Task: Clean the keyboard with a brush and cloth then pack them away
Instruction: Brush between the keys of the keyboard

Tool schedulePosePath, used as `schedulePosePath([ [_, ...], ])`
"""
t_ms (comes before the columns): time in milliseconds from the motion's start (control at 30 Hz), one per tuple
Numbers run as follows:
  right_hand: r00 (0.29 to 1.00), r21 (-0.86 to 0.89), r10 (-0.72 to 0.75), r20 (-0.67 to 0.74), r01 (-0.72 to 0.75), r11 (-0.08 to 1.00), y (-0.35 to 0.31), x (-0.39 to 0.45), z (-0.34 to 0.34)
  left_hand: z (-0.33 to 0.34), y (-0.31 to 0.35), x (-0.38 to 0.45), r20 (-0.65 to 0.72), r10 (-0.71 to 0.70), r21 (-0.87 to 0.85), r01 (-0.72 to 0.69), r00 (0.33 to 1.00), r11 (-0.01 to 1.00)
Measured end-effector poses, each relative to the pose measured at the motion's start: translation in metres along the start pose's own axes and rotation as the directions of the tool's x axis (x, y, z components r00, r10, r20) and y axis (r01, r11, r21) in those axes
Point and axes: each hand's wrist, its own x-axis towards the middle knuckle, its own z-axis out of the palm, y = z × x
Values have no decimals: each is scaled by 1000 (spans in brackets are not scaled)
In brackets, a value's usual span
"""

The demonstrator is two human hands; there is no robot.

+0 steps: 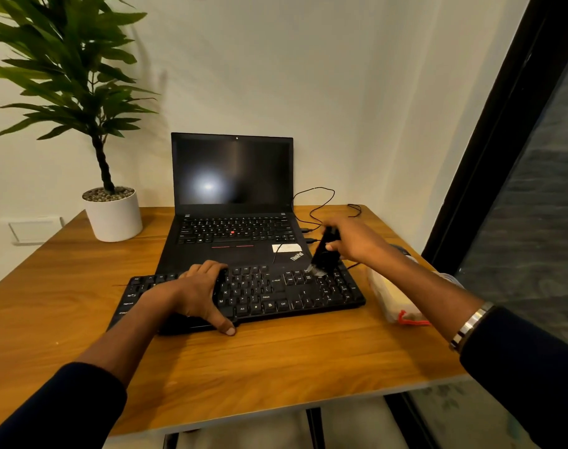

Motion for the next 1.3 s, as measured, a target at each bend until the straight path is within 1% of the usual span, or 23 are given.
schedulePosePath([
  [100, 994, -174, 53, -95, -69, 982, 20, -8, -10, 0, -1, 1, -2, 0, -3, 0, 1000, 1000],
  [133, 993, -196, 54, -108, -75, 978, 22, -11, -12, 0, -1, 1, -1, 1, 0, -1, 1000, 1000],
  [233, 996, -169, 54, -74, -66, 983, 6, -21, -9, 0, -1, 2, -4, 5, 1, -5, 1000, 1000],
  [367, 998, -177, -52, -35, 45, 983, -42, -39, 14, 0, -1, 1, -6, 11, 6, -11, 1000, 1000],
  [433, 996, -157, -90, -15, 87, 984, -63, -42, 22, 0, 0, 0, -6, 10, 9, -10, 1000, 1000],
  [533, 996, 17, -71, 52, 70, 997, -84, -41, 24, -1, 1, -1, -7, 6, 12, -6, 1000, 1000],
  [600, 996, 51, -64, 64, 61, 997, -87, -41, 25, 0, 1, -1, -7, 5, 14, -5, 1000, 1000],
  [700, 999, 12, -38, 37, 38, 999, -76, -48, 24, 0, 1, -1, -10, 2, 12, -2, 1000, 1000],
  [833, 995, -47, 95, 20, -94, 994, -38, -54, 7, 0, 1, -1, -7, -9, 6, 9, 1000, 1000],
  [900, 991, -119, 137, 4, -135, 984, -23, -56, -4, 0, 1, -1, -4, -10, 9, 11, 1000, 1000],
  [967, 991, -225, 127, -42, -133, 965, -15, -57, -12, -1, 2, -1, -4, -12, 4, 12, 1000, 1000],
  [1033, 991, -276, 108, -83, -127, 953, -14, -56, -12, 0, 2, -2, -9, -8, 1, 8, 1000, 1000],
  [1167, 993, -210, 86, -75, -100, 973, -31, -56, 8, 0, 2, -2, -8, -8, 3, 8, 1000, 1000],
  [1300, 996, -111, -27, -84, 17, 994, -63, -54, 36, 1, 1, 0, -11, -10, 23, 10, 1000, 1000],
])
